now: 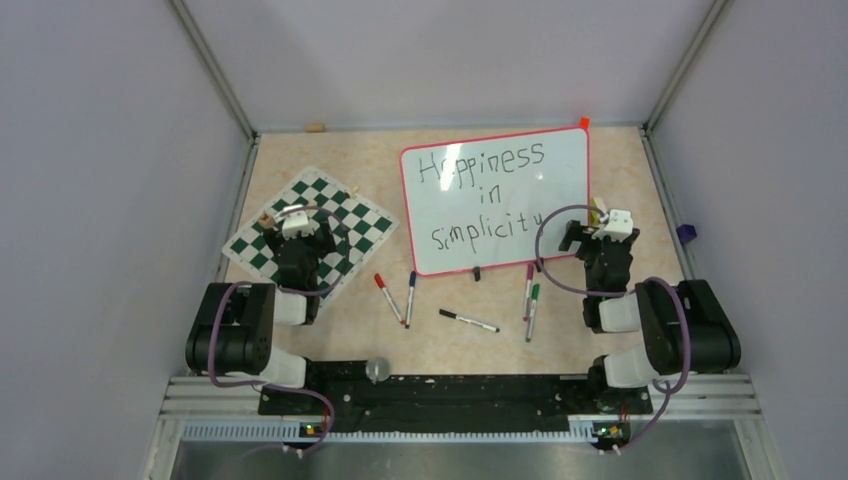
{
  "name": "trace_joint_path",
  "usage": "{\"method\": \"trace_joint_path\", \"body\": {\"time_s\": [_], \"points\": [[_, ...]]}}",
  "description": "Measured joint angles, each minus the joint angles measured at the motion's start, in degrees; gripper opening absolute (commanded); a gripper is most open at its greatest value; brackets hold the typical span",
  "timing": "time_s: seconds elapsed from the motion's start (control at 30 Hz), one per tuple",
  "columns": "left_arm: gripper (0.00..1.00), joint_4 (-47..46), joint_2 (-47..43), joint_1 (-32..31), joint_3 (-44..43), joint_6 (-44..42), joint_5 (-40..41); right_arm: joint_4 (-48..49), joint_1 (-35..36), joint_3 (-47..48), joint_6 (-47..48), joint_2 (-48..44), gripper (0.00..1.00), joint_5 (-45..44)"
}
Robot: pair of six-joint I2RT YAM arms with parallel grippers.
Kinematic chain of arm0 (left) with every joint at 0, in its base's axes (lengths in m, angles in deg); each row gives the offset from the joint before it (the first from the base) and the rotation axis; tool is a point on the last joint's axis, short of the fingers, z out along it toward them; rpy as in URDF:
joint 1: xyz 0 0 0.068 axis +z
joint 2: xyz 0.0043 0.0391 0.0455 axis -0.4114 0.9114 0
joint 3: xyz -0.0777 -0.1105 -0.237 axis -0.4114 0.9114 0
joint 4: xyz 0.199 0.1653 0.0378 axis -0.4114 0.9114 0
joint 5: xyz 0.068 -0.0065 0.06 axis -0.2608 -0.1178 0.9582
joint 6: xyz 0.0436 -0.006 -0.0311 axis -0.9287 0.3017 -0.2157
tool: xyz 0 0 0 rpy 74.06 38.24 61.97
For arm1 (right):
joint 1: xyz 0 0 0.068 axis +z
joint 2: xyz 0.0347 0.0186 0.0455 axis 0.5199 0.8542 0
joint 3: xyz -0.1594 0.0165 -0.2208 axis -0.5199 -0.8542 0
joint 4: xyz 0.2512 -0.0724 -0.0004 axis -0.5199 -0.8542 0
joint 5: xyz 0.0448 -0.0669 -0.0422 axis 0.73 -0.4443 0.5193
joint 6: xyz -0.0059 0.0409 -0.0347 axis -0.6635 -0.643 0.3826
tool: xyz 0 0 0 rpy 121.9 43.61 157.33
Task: Write a sentence on the whiteboard
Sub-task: Reset both arms
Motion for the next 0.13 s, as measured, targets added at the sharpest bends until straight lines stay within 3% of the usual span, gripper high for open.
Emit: {"method": "trace_joint_path", "body": {"time_s": [0.13], "points": [[0.99, 0.5, 0.0, 0.0, -0.2, 0.0, 0.0, 0.0, 0.0, 0.0, 0.0, 0.0, 0.99, 0.0]]}}
